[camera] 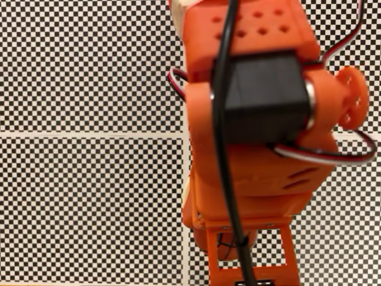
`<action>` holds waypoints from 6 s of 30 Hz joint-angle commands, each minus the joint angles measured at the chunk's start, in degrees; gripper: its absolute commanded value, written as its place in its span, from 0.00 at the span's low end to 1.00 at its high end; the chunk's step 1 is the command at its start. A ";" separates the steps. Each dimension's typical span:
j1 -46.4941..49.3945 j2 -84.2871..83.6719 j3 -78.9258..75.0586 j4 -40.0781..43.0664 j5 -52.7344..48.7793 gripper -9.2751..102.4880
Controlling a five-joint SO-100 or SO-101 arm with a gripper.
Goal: Grasp basketball and place into cup.
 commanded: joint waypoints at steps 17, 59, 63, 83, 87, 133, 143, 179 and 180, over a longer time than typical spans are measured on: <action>0.18 -0.62 -2.55 0.35 0.97 0.31; -1.58 -2.02 -5.62 0.44 4.22 0.45; -1.23 -1.41 -5.62 1.14 4.04 0.43; 4.04 33.84 21.88 7.73 0.09 0.27; 6.59 42.28 30.85 7.12 -1.32 0.22; 14.24 113.29 101.60 -11.25 -13.27 0.08; 11.69 122.61 110.74 -14.94 -13.10 0.08; 6.94 122.61 144.58 -42.01 -5.89 0.08; 6.86 122.61 145.11 -42.19 -5.89 0.08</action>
